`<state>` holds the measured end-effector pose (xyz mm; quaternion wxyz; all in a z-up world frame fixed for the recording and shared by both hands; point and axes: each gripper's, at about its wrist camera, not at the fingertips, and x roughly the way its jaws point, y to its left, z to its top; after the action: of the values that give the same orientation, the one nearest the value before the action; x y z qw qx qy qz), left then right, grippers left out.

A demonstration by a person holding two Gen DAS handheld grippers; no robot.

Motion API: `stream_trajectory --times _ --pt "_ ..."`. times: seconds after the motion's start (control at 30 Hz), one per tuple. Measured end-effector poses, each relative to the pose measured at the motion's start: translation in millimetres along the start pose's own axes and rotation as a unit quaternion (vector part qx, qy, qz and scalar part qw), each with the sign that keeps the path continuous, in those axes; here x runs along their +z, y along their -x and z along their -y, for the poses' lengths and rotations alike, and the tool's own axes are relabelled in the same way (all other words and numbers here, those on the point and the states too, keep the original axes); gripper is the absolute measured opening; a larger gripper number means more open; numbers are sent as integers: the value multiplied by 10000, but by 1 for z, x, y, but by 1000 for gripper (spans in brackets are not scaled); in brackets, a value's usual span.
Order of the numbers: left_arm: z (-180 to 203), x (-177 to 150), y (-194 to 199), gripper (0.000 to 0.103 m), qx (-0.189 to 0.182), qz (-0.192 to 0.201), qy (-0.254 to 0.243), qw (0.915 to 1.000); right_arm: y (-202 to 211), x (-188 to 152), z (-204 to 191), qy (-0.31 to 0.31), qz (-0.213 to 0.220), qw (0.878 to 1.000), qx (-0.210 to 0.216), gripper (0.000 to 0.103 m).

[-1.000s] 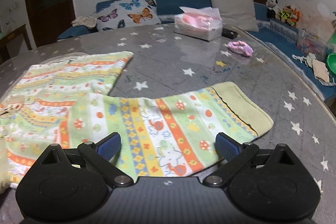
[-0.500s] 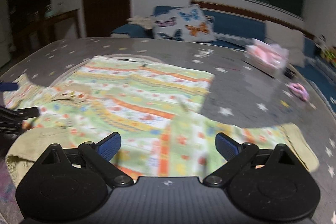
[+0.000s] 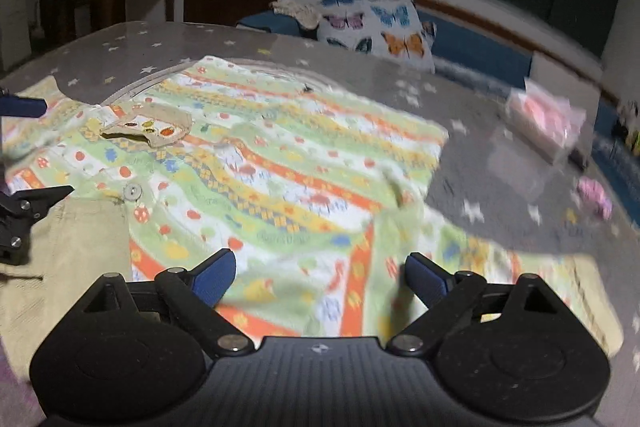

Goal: Fold clothes

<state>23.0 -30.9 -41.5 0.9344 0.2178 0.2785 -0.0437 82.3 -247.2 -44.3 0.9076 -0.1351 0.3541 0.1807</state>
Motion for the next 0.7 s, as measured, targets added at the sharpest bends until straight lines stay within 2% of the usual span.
stream_trajectory --times 0.13,0.4,0.5,0.6,0.7 --pt "-1 0 1 95 -66 13 -10 10000 7 -10 20 -529 -216 9981 209 94" --pt "-13 4 2 95 -264 1 96 9996 27 -20 55 -967 -233 9950 122 93" --pt "-28 14 1 95 -230 72 242 9994 33 -20 77 -1212 -91 9924 -172 93" --pt "-47 29 -9 94 -196 88 552 9982 35 -16 103 -1510 6 9874 -475 89" --pt "-63 44 -33 81 -98 -4 787 9968 31 -10 115 -1645 57 9853 -468 82"
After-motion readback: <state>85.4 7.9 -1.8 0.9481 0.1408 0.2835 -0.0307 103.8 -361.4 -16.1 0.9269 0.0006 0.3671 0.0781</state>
